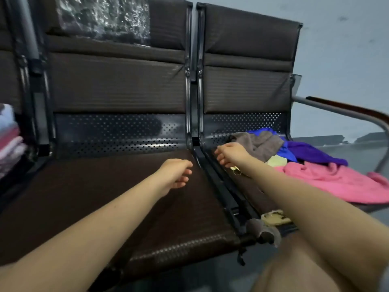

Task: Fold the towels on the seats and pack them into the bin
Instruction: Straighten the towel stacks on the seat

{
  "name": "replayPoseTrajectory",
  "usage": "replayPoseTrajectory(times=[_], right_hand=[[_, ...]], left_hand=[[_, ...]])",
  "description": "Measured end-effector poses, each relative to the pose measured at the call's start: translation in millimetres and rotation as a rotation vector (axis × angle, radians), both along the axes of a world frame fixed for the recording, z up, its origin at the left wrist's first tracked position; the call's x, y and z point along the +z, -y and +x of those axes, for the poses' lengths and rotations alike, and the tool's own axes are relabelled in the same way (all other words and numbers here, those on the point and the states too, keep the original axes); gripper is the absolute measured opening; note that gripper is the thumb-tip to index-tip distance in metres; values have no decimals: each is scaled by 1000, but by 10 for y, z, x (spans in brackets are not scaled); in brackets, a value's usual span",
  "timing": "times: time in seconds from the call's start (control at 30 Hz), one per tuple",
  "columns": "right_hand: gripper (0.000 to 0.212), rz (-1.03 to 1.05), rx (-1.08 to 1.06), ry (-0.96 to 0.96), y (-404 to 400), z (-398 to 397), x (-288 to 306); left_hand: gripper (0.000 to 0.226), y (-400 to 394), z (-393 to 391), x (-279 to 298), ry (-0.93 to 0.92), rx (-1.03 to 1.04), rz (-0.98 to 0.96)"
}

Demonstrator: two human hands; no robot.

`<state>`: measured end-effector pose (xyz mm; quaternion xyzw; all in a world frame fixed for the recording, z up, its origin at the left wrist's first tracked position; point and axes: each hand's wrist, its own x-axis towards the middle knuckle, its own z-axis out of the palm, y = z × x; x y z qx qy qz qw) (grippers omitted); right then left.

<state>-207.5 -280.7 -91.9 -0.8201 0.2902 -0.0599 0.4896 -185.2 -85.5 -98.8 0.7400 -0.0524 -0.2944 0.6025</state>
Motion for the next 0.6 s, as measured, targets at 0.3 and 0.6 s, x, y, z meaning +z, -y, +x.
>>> replayPoseTrajectory(times=[0.3, 0.6], right_hand=[[41, 56, -482, -66, 1523, -297, -430], [19, 72, -533, 120, 1560, 36, -455]], left_hand=[[10, 1012, 74, -221, -41, -81, 92], [12, 1376, 25, -317, -63, -119, 59]])
